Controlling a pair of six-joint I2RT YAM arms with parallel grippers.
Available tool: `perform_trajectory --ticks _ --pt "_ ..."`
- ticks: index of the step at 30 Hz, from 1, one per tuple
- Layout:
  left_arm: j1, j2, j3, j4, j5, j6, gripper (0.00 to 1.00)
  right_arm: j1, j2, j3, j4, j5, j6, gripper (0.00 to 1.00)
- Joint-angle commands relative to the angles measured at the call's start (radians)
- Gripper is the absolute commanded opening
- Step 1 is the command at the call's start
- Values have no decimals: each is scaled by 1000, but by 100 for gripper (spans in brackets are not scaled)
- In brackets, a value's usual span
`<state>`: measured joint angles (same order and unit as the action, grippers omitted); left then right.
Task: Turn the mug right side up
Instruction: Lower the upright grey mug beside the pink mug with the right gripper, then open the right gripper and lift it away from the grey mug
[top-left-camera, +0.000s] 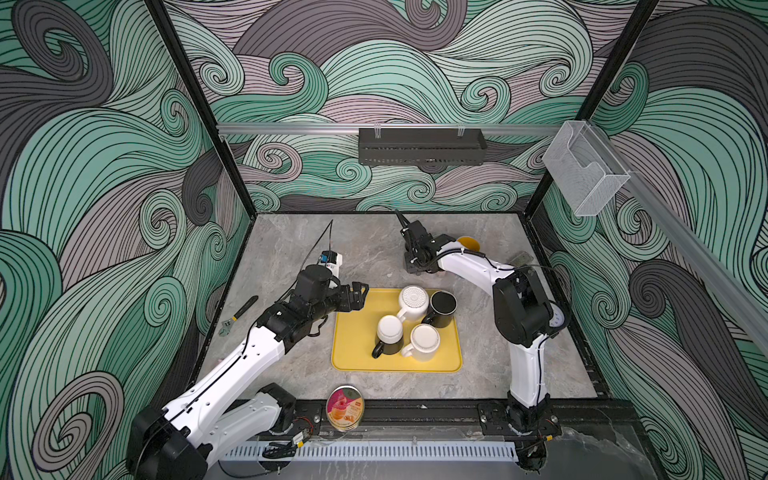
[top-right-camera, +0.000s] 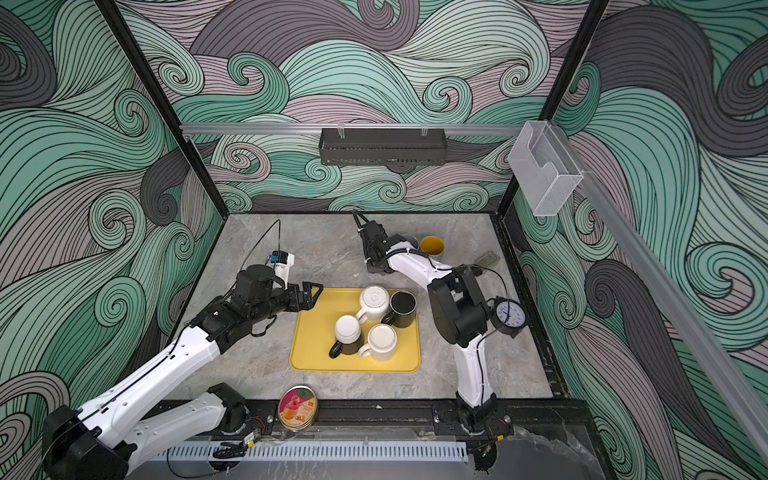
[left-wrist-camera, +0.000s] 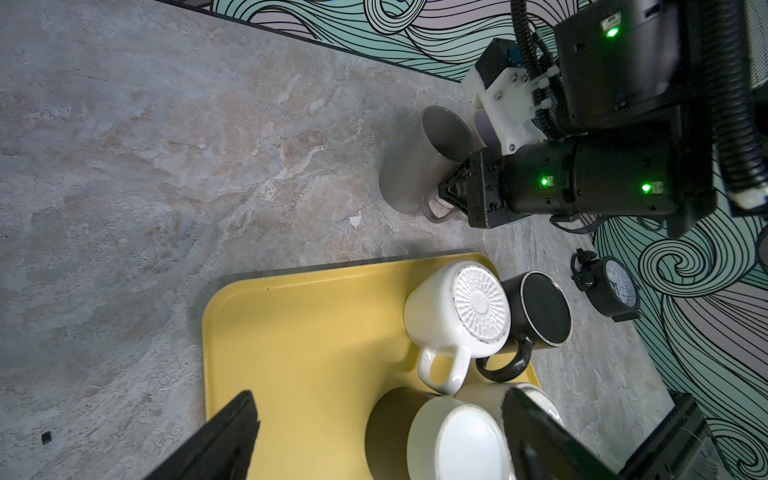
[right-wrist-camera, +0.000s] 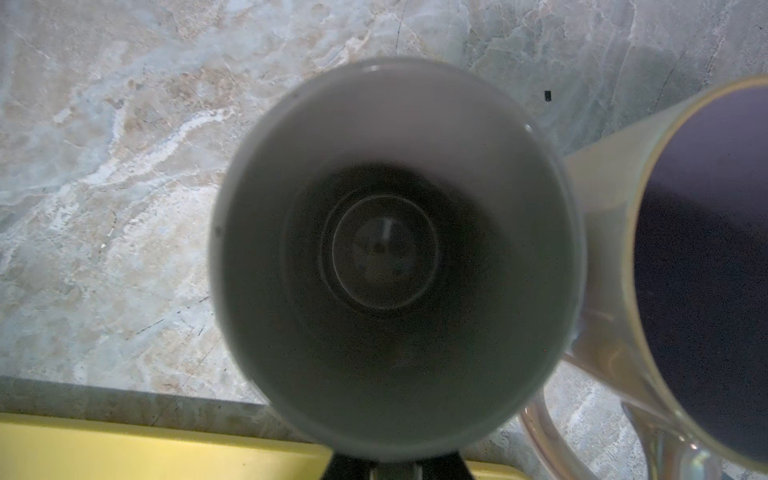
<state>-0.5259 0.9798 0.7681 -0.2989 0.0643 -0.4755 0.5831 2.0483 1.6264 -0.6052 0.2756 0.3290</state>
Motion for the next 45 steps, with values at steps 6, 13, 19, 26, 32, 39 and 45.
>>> perform_trajectory --ticks 6,13,19,26,32,39,45 --pt "1 -24 -9 7 -4 -2 93 1 -3 25 17 61 21 0" --pt "1 -23 -2 7 -1 4 93 6 -47 14 13 70 28 22" --pt "1 -29 -1 6 -1 5 94 7 -78 2 14 49 42 48" --pt "1 -33 3 4 -1 10 94 13 -162 -45 25 45 57 66" --pt "1 -37 12 -6 -11 24 94 14 -249 -82 39 29 50 68" --pt "1 -41 12 -17 -21 31 94 33 -372 -129 40 24 35 65" --pt "1 -39 10 -40 -17 41 94 56 -505 -207 52 4 18 63"
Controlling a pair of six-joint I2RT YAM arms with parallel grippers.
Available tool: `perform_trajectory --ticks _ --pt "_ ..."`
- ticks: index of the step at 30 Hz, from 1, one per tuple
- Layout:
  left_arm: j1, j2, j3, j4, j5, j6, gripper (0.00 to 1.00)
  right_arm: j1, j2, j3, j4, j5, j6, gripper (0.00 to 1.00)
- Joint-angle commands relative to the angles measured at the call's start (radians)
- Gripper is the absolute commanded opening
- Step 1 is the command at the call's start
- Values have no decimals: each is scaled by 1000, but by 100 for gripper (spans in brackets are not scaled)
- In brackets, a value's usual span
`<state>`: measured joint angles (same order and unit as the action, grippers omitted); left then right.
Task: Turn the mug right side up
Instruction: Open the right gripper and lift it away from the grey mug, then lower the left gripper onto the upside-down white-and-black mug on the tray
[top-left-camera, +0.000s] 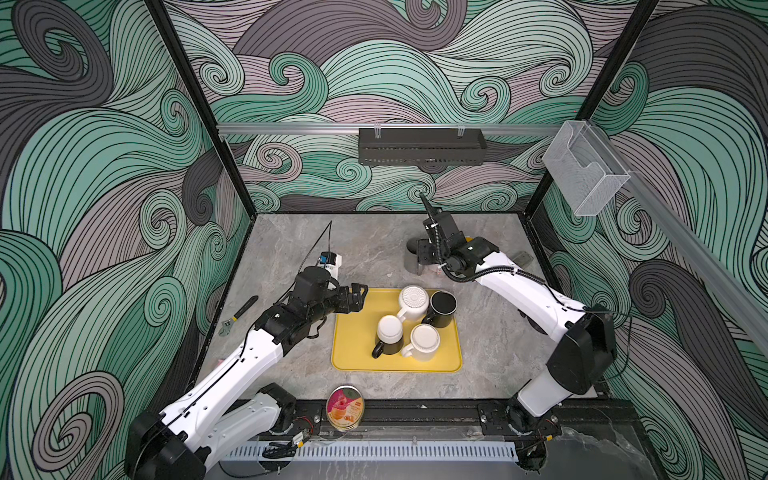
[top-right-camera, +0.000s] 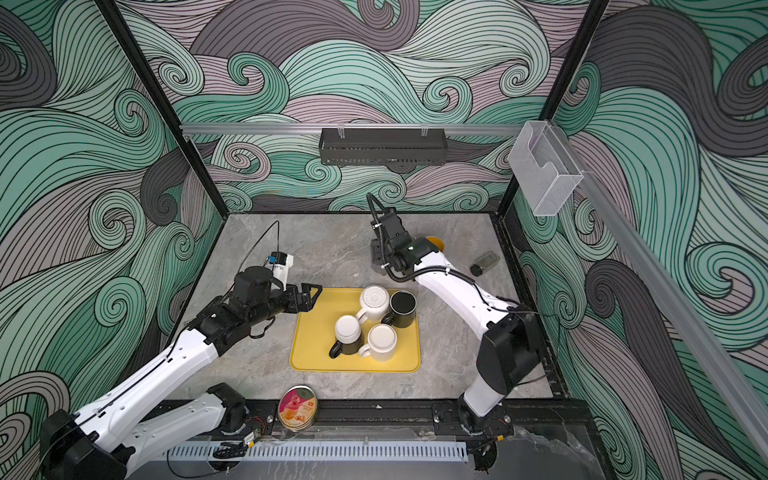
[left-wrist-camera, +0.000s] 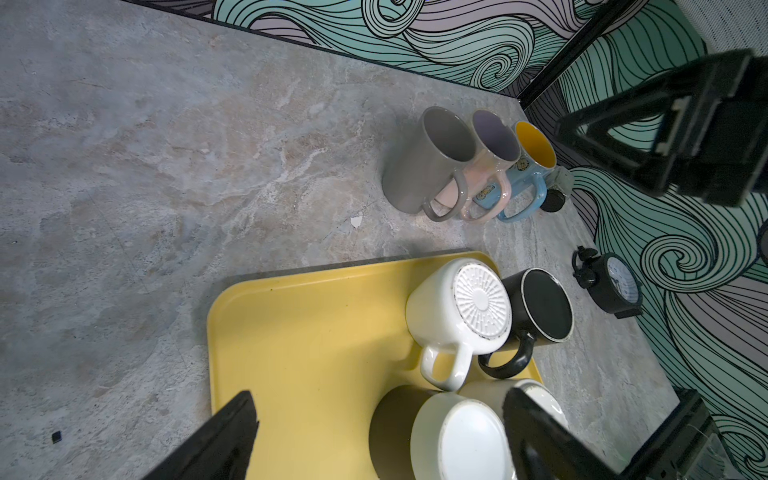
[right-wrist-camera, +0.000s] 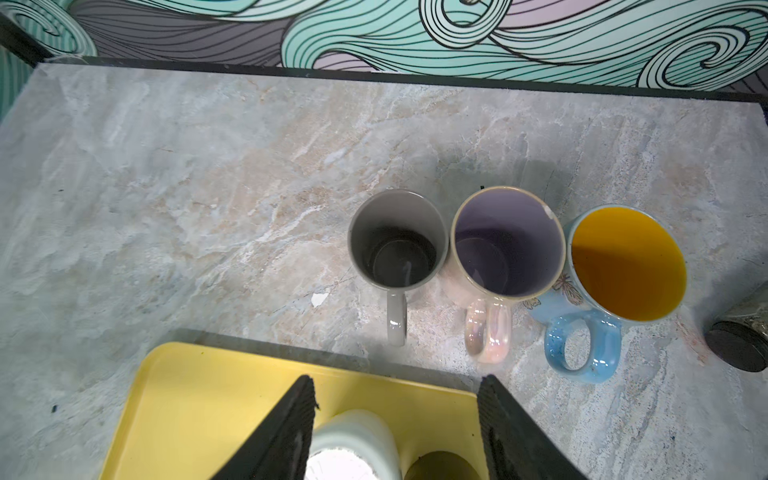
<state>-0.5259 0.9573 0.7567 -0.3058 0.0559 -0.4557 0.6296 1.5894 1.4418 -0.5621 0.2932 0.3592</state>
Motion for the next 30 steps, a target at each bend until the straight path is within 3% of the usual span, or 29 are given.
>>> perform_trajectory --ticks 1,6,18,30 --pt "1 -20 20 -38 -9 22 94 10 -63 -31 2 -15 -15 63" --pt "1 -33 -21 -6 6 34 93 16 -138 -79 -15 -22 -18 63" --pt "-37 -12 -23 -50 126 11 77 19 -252 -201 -6 -51 11 62" --pt "-210 -93 -128 -109 13 18 74 22 -249 -210 20 -129 -14 61"
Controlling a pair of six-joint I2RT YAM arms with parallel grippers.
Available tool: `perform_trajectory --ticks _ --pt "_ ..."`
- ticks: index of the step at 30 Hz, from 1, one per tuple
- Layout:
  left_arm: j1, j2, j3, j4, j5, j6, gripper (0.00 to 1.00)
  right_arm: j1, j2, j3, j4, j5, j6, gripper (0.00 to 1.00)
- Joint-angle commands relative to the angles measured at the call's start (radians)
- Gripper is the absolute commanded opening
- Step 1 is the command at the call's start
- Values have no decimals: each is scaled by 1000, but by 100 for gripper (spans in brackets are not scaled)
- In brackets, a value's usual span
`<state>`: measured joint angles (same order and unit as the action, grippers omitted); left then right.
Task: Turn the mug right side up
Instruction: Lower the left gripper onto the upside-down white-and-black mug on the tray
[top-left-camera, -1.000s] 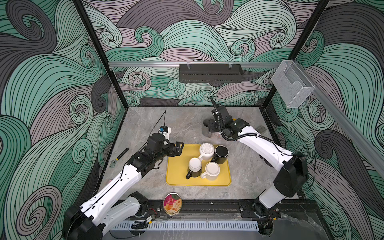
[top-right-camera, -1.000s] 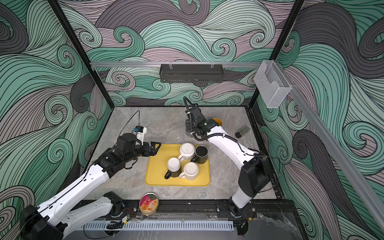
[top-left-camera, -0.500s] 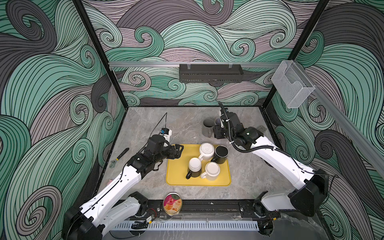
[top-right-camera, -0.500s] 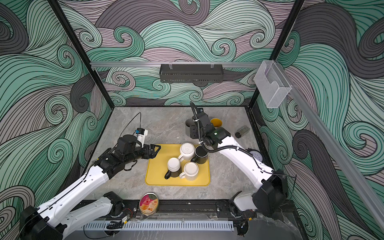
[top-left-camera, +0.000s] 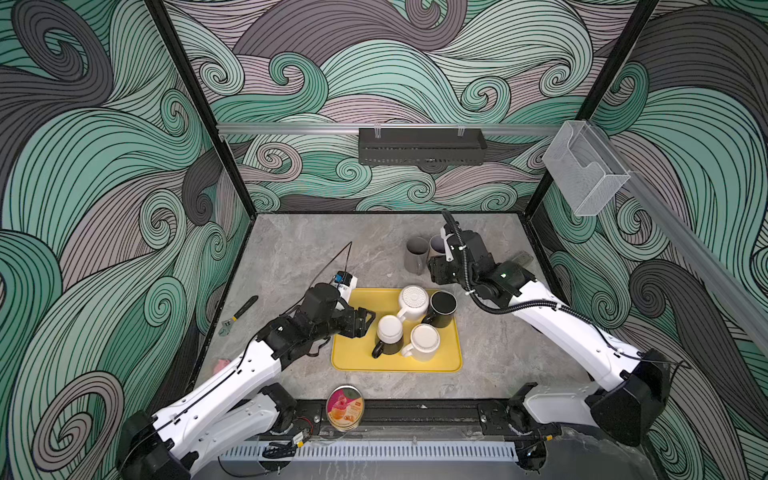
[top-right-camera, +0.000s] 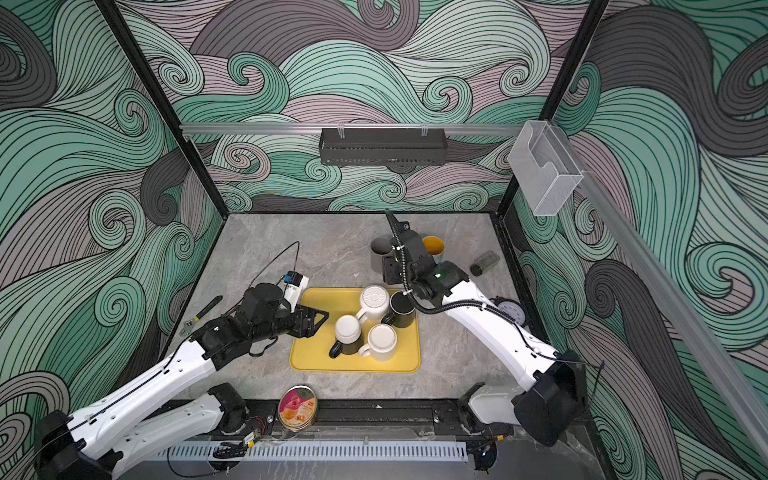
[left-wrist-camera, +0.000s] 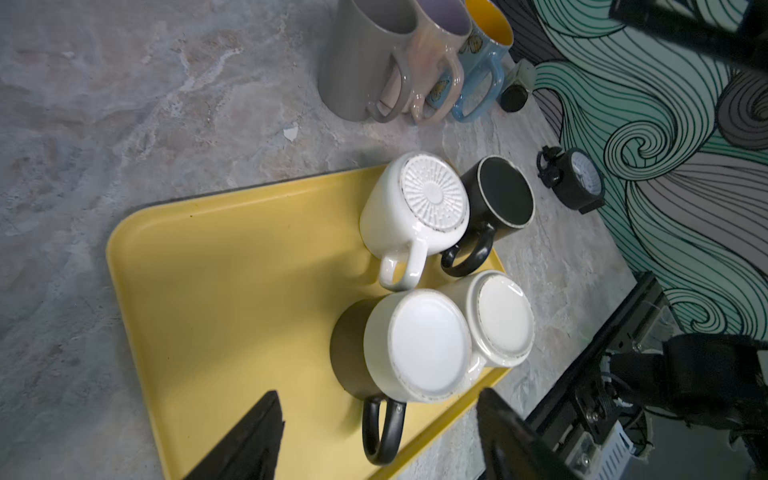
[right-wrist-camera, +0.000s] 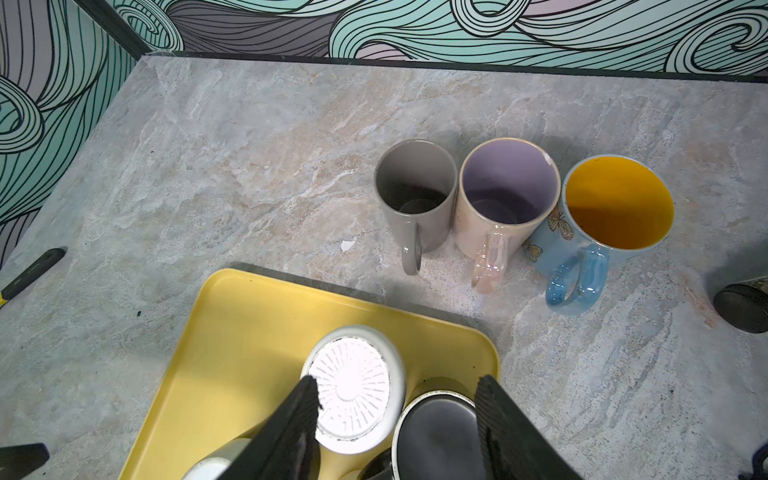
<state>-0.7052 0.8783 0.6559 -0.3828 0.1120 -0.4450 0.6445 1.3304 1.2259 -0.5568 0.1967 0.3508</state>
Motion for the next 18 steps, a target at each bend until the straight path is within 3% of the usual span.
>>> perform_trajectory --ticks 1,18 --pt "-40 -14 -45 -18 -48 1 73 8 9 1 20 -36 -6 61" --pt "-277 29 -37 -49 -232 -23 73 44 -25 -67 66 -71 1 61"
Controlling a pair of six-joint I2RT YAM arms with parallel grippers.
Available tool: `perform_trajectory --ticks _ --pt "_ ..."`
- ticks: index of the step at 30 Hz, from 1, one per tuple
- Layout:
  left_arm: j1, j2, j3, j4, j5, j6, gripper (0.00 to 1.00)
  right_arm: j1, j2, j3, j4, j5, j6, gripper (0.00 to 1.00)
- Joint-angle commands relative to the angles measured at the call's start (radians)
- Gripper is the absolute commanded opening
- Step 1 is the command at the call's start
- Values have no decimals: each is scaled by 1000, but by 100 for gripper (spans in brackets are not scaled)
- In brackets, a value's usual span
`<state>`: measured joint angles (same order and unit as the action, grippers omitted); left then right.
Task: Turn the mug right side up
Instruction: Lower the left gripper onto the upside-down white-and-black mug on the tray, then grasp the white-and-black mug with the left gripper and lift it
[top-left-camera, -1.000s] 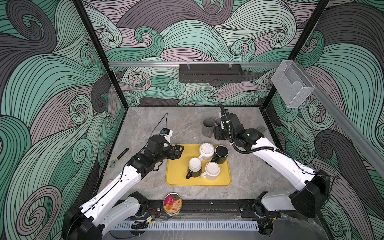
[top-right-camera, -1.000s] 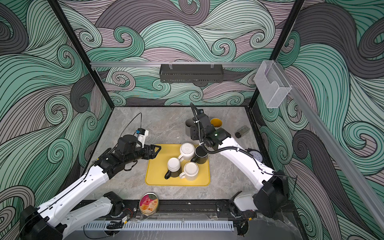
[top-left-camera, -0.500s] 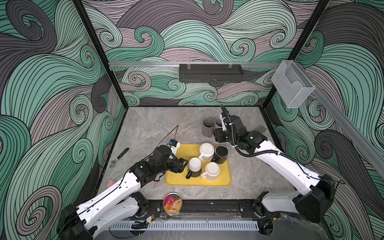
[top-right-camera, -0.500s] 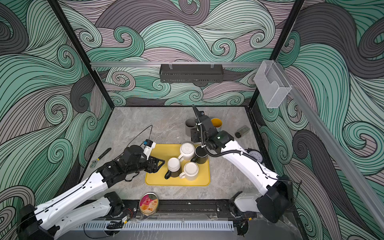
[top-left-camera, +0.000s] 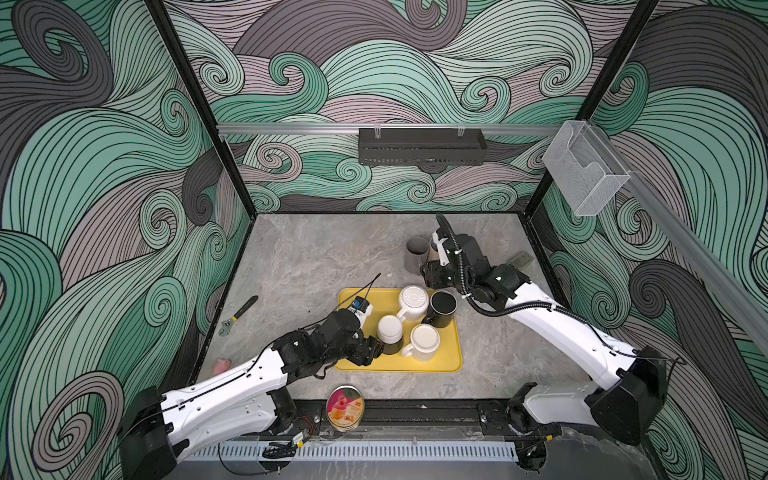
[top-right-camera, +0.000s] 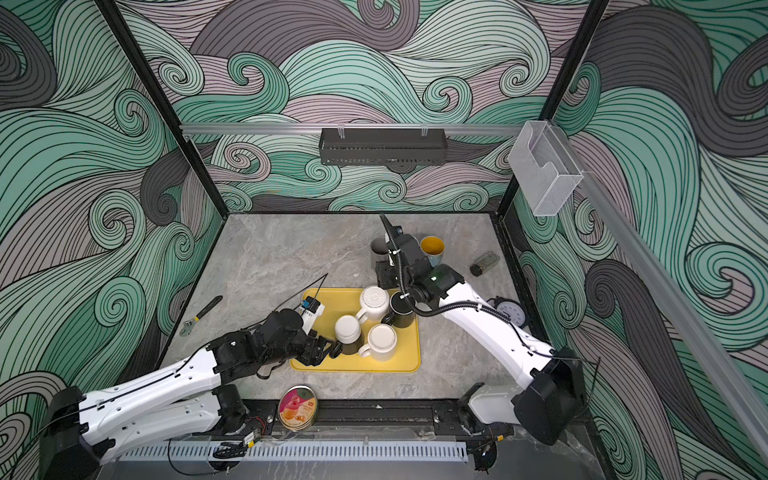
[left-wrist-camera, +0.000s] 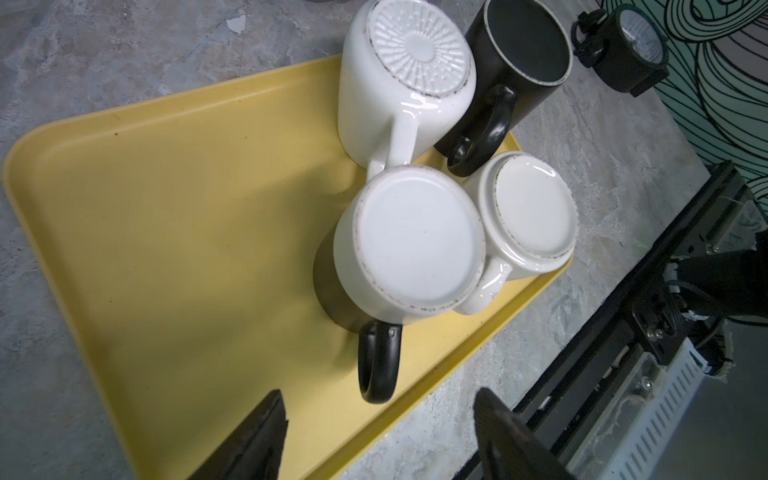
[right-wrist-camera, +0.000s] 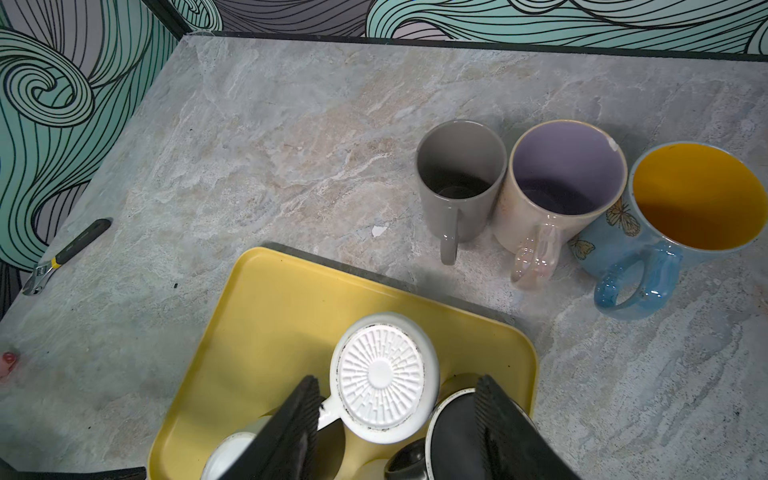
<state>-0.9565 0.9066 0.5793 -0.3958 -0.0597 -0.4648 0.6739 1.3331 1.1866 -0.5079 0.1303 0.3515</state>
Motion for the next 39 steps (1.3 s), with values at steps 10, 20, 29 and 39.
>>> perform_trajectory --ticks 10,20,29,39 --pt "-65 4 30 -5 -65 44 73 29 -17 -41 15 8 10 61" --pt "-66 148 43 25 -29 64 58 29 -23 -85 53 17 7 61" --pt "-65 279 96 44 -63 76 52 27 -25 -88 48 39 -8 62" --pt "-65 405 159 38 -78 92 51 26 -22 -83 42 43 -18 62"
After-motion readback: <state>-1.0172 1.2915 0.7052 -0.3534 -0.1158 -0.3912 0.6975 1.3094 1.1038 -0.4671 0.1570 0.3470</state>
